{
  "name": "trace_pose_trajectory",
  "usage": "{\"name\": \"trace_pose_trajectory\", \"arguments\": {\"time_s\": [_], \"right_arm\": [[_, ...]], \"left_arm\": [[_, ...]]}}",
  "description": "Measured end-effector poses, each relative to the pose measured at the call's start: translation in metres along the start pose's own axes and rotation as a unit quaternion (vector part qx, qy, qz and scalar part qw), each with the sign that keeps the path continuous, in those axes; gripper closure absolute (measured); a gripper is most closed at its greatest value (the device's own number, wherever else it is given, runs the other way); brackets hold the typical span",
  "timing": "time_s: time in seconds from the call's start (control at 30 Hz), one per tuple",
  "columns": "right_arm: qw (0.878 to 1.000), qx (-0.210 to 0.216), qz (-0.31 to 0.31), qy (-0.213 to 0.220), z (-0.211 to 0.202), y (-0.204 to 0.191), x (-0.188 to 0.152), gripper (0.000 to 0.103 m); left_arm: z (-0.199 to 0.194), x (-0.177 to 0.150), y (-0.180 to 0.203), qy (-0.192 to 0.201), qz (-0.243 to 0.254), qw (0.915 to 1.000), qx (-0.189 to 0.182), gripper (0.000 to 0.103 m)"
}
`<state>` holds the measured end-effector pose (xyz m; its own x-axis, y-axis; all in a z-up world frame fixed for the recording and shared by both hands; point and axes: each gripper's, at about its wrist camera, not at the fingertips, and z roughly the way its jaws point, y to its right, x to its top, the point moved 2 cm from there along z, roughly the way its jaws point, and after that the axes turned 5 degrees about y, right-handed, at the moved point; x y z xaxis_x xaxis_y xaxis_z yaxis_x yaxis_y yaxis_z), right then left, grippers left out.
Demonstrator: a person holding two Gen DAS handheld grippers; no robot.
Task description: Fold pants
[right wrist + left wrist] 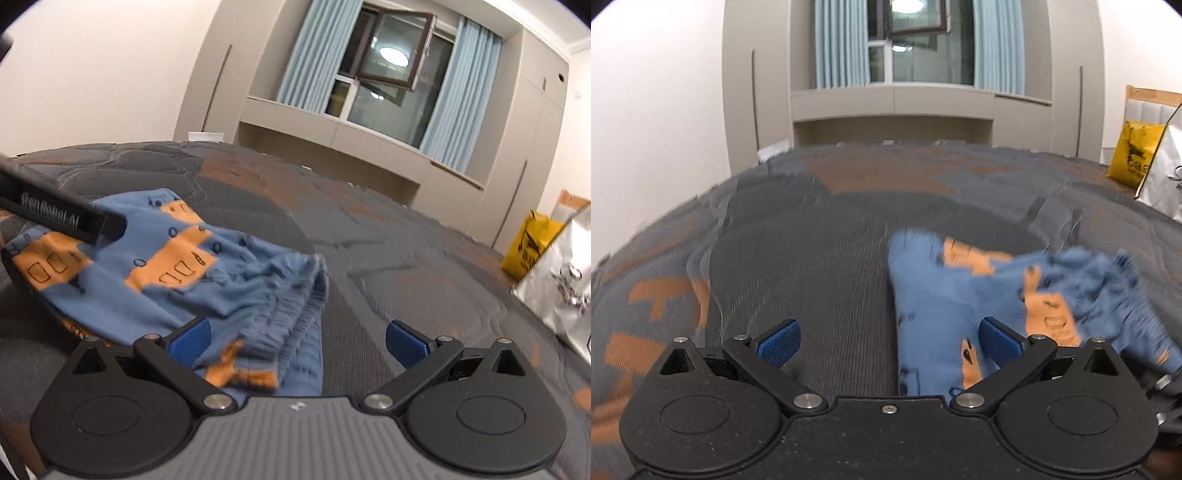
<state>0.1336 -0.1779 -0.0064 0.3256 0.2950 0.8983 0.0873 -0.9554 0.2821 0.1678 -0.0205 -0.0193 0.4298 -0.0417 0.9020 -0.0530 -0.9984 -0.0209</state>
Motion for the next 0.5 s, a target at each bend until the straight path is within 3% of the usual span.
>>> {"name": "trace_pose_trajectory", "arguments": {"time_s": [0.13, 0.27, 0.5], "right_arm": [[1.000, -0.006, -0.004, -0.001, -0.004, 0.001, -0.002, 0.000], [0.999, 0.032, 0.015, 0.017, -0.008, 0.009, 0.006, 0.000], [0.997, 0.078, -0.017, 0.014, 0.045, 0.000, 0.049, 0.000]], "left_arm": [[-0.003, -0.008, -0.009, -0.006, -0.044, 0.9989, -0.013, 0.001], [-0.008, -0.009, -0.013, -0.003, -0.053, 0.9985, -0.015, 0.000], [-0.007, -0.015, -0.020, -0.002, -0.083, 0.9961, -0.030, 0.000]]}}
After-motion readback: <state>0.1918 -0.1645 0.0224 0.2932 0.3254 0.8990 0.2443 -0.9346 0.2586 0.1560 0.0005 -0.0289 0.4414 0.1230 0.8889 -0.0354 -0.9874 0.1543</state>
